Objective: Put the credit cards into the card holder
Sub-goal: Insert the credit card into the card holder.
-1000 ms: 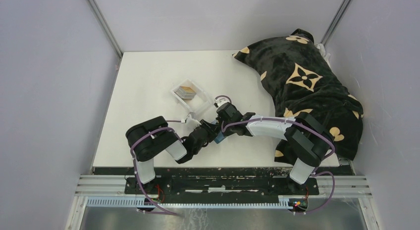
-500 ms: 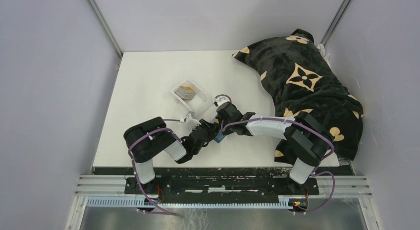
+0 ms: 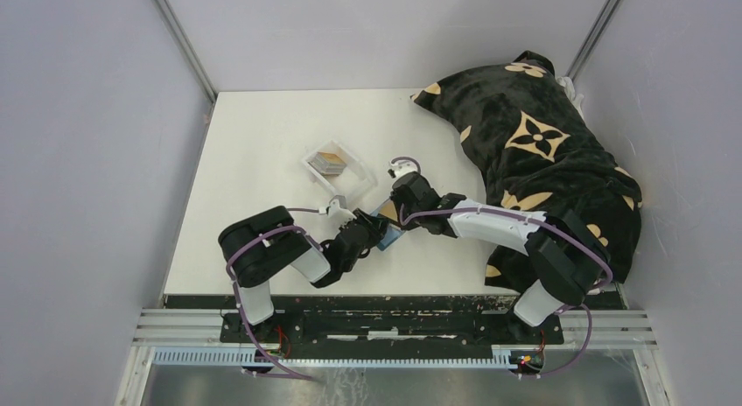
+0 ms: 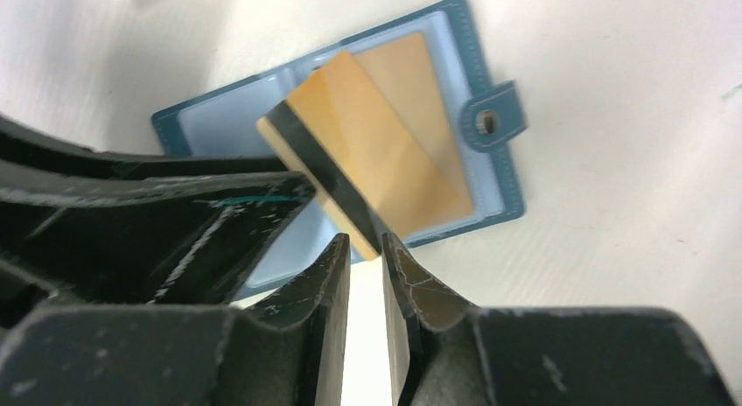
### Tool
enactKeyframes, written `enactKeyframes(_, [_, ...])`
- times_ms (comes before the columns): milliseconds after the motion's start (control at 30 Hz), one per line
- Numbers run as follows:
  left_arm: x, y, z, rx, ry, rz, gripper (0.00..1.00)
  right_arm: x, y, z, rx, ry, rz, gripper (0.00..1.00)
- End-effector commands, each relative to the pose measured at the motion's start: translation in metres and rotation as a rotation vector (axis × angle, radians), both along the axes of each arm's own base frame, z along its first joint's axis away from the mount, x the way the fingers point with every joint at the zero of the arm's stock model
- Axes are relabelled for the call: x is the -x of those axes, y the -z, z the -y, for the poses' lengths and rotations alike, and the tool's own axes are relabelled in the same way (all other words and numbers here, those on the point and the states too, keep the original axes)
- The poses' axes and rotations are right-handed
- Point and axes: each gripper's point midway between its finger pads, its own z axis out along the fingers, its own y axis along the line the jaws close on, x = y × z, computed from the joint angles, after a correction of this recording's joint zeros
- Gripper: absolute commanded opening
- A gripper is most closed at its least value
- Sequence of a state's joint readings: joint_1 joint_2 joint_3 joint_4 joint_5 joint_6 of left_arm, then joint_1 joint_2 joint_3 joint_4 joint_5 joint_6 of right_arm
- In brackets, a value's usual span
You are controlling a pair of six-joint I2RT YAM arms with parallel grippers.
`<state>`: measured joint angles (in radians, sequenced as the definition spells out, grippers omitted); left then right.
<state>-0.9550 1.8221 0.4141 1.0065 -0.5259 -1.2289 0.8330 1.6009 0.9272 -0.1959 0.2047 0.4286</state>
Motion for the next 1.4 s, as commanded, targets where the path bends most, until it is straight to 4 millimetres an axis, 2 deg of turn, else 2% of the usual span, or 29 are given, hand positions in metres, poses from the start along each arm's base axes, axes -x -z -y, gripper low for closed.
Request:
enactKeyframes(0, [-0.008, 0.001, -0.005, -0.08, -0.018, 0.034, 0.35, -0.032, -0.025, 0.014, -0.018, 0.085, 0.068, 0.25])
enactKeyframes(133, [-0.009, 0.001, -0.005, -0.091, -0.017, 0.036, 0.34, -0.052, -0.024, 0.029, -0.022, 0.148, 0.064, 0.25])
enactKeyframes(300, [-0.012, 0.001, -0.005, -0.102, -0.018, 0.038, 0.33, -0.067, -0.022, 0.037, -0.026, 0.168, 0.05, 0.25])
enactKeyframes(400, [-0.013, 0.002, -0.006, -0.112, -0.02, 0.038, 0.32, -0.069, -0.02, 0.034, -0.025, 0.149, 0.038, 0.26])
enactKeyframes(633, [-0.018, 0.004, -0.008, -0.129, -0.02, 0.039, 0.3, -0.069, -0.017, 0.028, -0.021, 0.115, 0.022, 0.37])
enactKeyframes(1133, [-0.03, -0.008, -0.001, -0.172, -0.012, 0.08, 0.28, -0.088, 0.004, 0.039, 0.051, 0.16, -0.01, 0.36])
enactKeyframes(1367, [-0.035, -0.012, 0.004, -0.176, -0.01, 0.094, 0.28, -0.09, 0.01, 0.046, 0.068, 0.176, -0.02, 0.34])
